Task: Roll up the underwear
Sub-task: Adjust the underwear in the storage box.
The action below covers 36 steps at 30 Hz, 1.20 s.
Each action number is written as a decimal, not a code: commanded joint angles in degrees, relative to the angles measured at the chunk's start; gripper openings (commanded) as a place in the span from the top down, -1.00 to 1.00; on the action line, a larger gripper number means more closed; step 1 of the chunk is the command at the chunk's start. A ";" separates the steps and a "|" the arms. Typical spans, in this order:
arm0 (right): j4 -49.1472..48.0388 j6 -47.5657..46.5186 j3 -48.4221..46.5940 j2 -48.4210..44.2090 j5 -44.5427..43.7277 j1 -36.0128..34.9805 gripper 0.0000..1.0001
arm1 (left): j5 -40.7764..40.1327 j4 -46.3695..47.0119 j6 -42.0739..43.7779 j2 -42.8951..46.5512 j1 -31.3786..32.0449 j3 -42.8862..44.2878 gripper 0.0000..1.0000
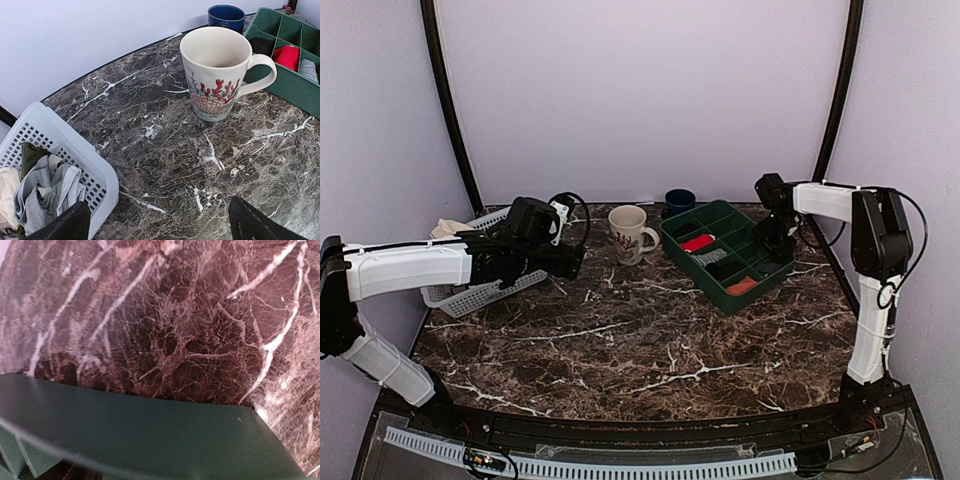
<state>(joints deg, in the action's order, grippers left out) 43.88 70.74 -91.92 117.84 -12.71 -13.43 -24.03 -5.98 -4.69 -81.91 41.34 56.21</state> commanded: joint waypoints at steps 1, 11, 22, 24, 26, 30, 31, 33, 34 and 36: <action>-2.68 -1.76 2.17 1.37 -1.34 0.18 -0.39 | 0.48 0.13 0.56 0.43 -0.36 0.06 -0.98; -2.50 -4.70 0.15 -5.94 -0.58 0.16 -0.44 | 0.65 -0.31 0.21 1.41 -0.34 -0.22 -0.98; -0.58 -2.76 0.92 -7.56 2.63 -0.30 -0.43 | 0.72 -0.16 -0.30 1.32 -0.33 -0.13 -0.98; -0.25 -2.46 0.71 -7.49 2.95 -0.53 -0.43 | 0.67 -0.17 -0.05 1.11 -0.41 -0.05 -0.98; 0.18 -2.20 0.43 -7.62 2.87 -0.68 -0.43 | 0.58 -0.23 0.19 0.97 -0.34 0.11 -0.98; -0.46 -1.89 1.01 -7.08 2.40 -0.79 -0.44 | 0.64 0.10 0.41 0.75 -0.36 0.16 -0.98; -0.47 -1.95 0.99 -6.46 2.39 -0.80 -0.43 | 0.73 0.17 0.39 0.58 -0.43 0.15 -0.98; -0.06 -1.84 0.68 -5.19 2.84 -0.81 -0.44 | 0.77 0.19 0.62 0.33 -0.37 0.24 -0.98; -0.42 -1.83 0.68 -4.76 3.01 -0.81 -0.44 | 0.74 0.18 0.72 0.27 -0.36 0.23 -0.98; -1.27 -1.16 1.43 -4.06 3.50 -0.80 -0.44 | 0.68 0.19 0.88 0.17 -0.47 0.21 -0.98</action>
<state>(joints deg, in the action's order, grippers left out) 43.33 68.23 -90.85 112.01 -10.04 -13.89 -23.40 -6.02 -4.67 -81.91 41.23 56.21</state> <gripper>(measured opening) 0.719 0.991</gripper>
